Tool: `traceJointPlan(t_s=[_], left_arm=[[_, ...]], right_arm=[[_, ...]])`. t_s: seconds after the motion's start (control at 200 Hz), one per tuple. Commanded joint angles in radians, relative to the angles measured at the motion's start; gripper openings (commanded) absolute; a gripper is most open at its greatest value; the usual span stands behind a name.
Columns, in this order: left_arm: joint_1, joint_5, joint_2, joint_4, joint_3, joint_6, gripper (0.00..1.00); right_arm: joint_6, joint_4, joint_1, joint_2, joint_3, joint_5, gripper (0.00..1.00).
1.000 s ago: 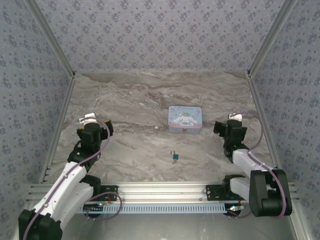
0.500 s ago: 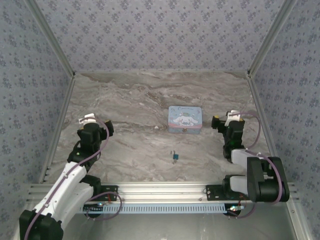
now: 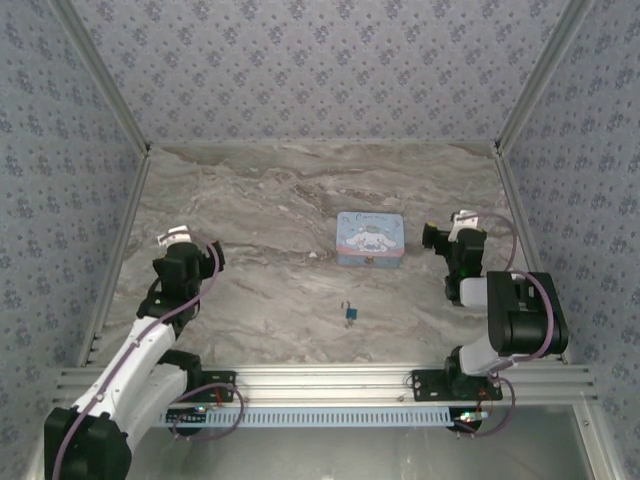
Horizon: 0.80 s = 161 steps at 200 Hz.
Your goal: Unlock a padlock with a key
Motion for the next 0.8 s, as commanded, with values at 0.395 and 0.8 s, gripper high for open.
traceJointPlan(t_s=[0.395,0.8], left_arm=[[0.056,0.126,0.253,0.339,-0.039,0.273,0.99],[0.062,0.262,0.432,0.756,-0.121,0.415,1.0]], right_arm=[[-0.025,-0.069,0.008,0.009,0.016,0.006,1.0],[-0.025,-0.069,0.01,0.01,0.015,0.008,1.0]])
